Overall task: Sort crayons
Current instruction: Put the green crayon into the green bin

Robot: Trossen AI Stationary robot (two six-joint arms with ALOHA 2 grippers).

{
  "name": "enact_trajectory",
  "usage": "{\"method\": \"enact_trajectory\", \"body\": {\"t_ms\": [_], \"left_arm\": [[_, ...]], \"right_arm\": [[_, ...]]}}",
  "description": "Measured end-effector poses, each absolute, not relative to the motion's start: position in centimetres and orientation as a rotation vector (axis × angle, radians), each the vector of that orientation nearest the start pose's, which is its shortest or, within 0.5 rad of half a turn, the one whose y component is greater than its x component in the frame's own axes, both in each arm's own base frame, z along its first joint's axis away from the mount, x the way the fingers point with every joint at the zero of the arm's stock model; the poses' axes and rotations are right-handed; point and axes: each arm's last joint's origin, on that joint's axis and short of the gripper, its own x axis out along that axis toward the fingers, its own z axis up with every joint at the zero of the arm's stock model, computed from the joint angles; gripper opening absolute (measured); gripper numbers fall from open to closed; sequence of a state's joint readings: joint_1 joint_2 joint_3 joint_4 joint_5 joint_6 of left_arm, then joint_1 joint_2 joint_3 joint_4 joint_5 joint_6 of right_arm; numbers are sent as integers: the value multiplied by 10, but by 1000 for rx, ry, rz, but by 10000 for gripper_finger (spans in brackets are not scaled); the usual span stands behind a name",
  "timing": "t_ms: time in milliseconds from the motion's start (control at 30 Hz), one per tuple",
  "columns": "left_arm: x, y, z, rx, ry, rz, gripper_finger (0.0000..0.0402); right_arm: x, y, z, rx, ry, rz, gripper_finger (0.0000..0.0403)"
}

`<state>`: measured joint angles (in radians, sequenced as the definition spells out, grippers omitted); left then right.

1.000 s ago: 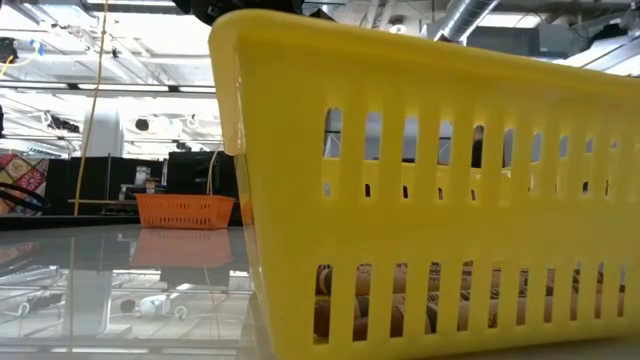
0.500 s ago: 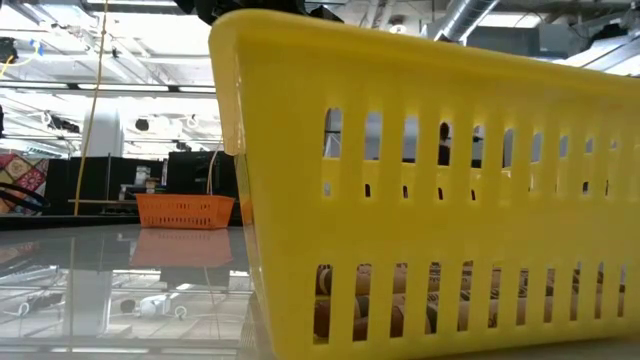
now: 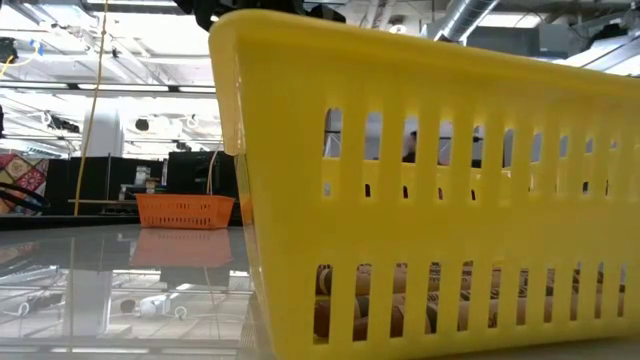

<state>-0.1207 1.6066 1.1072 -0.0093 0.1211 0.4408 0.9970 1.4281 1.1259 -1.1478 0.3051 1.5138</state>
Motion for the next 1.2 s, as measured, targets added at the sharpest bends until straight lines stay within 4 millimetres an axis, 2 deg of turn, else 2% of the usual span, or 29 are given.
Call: {"method": "enact_trajectory", "body": {"t_ms": [267, 500, 633, 933, 1067, 1200], "left_arm": [[354, -41, 254, 436, 466, -339, 110], [354, -25, 251, 422, 510, -301, 110], [354, -18, 251, 414, 522, -287, 110], [352, -15, 247, 405, 564, -296, 110], [351, -15, 246, 398, 585, -299, 110], [350, -15, 244, 387, 604, -300, 110]], "right_arm": [[172, 129, 271, 103, 1142, -559, 111], [211, 61, 279, -40, 1188, -510, 111], [223, 17, 280, -89, 1239, -492, 111], [226, -93, 274, -4, 1297, -465, 111], [219, -139, 257, 31, 1366, -434, 111], [213, -177, 231, 49, 1461, -402, 111]]}}
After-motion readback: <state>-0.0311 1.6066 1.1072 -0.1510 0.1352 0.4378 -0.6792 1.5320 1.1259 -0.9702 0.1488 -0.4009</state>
